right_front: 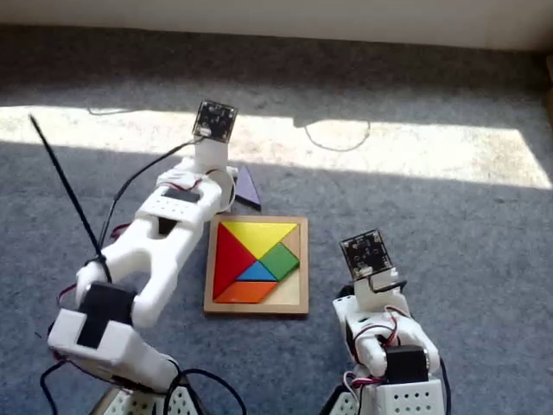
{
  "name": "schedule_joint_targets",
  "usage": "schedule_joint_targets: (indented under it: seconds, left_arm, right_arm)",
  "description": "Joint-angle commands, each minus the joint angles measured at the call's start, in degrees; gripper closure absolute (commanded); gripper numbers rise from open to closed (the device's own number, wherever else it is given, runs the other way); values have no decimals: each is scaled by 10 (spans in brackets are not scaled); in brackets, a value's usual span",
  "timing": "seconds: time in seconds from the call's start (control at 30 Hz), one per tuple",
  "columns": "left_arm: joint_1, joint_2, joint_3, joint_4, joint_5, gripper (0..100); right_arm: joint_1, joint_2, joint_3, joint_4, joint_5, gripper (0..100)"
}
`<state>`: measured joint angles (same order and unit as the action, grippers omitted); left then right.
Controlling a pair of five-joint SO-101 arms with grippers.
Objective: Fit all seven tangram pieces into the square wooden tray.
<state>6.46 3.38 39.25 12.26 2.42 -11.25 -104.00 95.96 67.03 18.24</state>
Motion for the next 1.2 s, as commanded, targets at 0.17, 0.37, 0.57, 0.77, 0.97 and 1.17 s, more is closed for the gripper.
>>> schedule_joint_targets:
  seconds: [0.17,0.37,0.57,0.77,0.97,1.17]
  left_arm:
    - [0,167,-202,121,-4,995]
    - [44,153,-198,142,-4,995]
    - [112,81,-121,139,-4,995]
    - [162,7,-75,126,-1,995]
    - [154,-1,-79,125,0,995]
    - [109,-1,-75,125,0,995]
  right_arm:
    - [8,6,59,2,-1,991]
    - [34,2,59,2,-1,991]
    - [36,1,59,2,-1,991]
    - [36,1,59,2,-1,991]
    - [36,1,59,2,-1,991]
    - [36,1,59,2,-1,991]
